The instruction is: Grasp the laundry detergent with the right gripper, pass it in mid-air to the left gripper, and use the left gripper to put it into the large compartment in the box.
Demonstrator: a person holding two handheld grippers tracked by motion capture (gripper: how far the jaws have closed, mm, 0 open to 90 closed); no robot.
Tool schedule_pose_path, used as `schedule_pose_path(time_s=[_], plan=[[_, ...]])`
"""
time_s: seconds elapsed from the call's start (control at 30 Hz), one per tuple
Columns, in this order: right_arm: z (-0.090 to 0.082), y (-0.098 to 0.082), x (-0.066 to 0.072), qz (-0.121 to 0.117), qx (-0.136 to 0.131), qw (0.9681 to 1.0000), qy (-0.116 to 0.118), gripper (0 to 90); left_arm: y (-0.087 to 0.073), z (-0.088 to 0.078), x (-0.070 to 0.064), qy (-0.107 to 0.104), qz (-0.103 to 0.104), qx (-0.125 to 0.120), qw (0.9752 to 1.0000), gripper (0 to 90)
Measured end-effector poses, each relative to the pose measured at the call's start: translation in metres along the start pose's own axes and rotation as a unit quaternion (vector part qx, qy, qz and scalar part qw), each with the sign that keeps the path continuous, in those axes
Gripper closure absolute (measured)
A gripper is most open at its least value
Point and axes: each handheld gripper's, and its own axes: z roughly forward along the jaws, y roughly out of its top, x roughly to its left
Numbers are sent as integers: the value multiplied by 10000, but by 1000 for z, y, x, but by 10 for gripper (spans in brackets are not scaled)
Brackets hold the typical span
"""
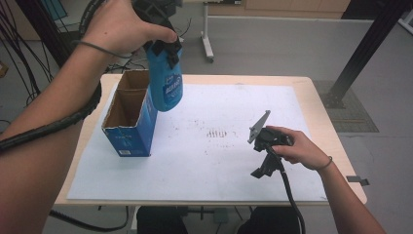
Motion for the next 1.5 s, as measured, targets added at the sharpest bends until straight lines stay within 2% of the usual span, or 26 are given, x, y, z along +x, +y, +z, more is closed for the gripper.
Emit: schedule_pose_path(time_s=[0.17,0.33,0.5,0.67,0.8,0.97,1.27,1.43,1.5], plan=[[-1,0,-1,-47,-34,10000,-30,38,-5,-1,23,-9,-377,-12,9993,379],[0,-1,0,-9,-25,10000,-8,38,-10,-2,42,-10,-620,-36,9981,379],[0,0,-1,-54,-52,10000,-15,38,-15,-2,61,-12,-924,-64,9957,379],[0,1,0,-56,-52,10000,-29,38,-21,0,78,46,-1229,-28,9924,379],[1,2,0,-75,-48,10000,-27,38,-25,3,92,155,-1519,-29,9883,379],[2,3,0,-78,-39,10000,-28,39,-28,9,103,249,-1775,39,9838,379],[2,3,-1,-81,-48,10000,-34,38,-32,24,115,292,-1970,60,9799,379],[2,3,-2,-63,-70,9999,-36,38,-34,35,117,308,-1974,96,9798,379],[2,3,-1,-61,-54,10000,-24,39,-35,40,117,296,-2015,99,9790,378]])
